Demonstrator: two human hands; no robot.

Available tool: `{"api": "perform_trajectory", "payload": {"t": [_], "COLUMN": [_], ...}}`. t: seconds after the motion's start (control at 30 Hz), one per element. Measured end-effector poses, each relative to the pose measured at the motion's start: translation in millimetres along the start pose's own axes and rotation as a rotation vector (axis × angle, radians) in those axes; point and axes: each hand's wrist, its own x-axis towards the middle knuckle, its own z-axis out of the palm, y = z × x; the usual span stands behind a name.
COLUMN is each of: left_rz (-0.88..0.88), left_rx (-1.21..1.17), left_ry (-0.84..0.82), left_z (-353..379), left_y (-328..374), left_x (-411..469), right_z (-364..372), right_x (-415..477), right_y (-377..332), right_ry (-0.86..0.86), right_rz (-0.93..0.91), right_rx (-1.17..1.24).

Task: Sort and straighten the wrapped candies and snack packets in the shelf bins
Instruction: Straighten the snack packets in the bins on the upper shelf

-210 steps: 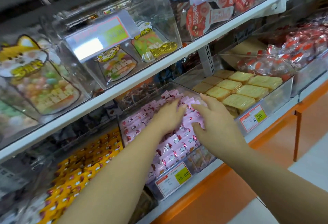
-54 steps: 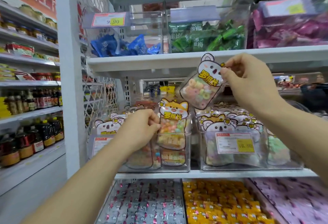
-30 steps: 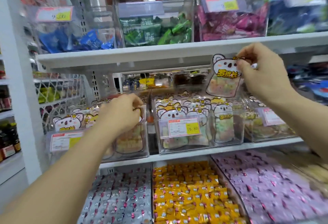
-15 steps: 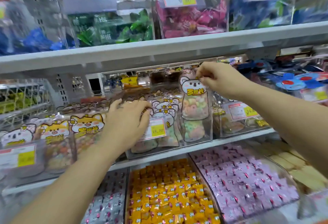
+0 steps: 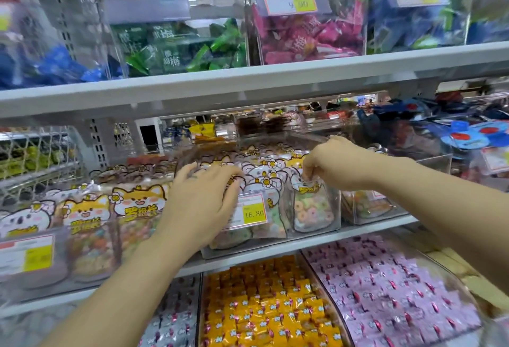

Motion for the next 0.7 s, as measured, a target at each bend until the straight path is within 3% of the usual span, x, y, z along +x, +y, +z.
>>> {"api": "perform_trajectory", "payload": {"t": [0.13,0.27,0.33,0.57,0.7], "left_rz": [-0.059,-0.070,-0.029,0.009,0.055], "left_rx": [-0.051,-0.057,-0.043,-0.122,-0.083], "left_ry": [0.017,0.038,0.011,0.004,0.008], "left_z": [-15.7,-25.1,-26.2,-26.6,-24.6], "left_y": [-14.9,-31.4,-34.4,-29.0,-30.5], "left_x": [-1.5,-3.6,-4.1,-6.9,-9.4], "right_z": [-8.8,-13.3,-16.1,-10.7,-8.3], "right_x": [-7.4,-8.5,-3.9,27.4,49.7], "right_y": [0.0,-13.5,-26.6,-69.4,-91.8], "right_ry": [0.014,0.344,0.404,0.240,0.181], "right_rz": [0.040,0.052,0.009,-0.137,-0.112], "right_rx": [0.168,0.310,0.348,0.397,0.409]}}
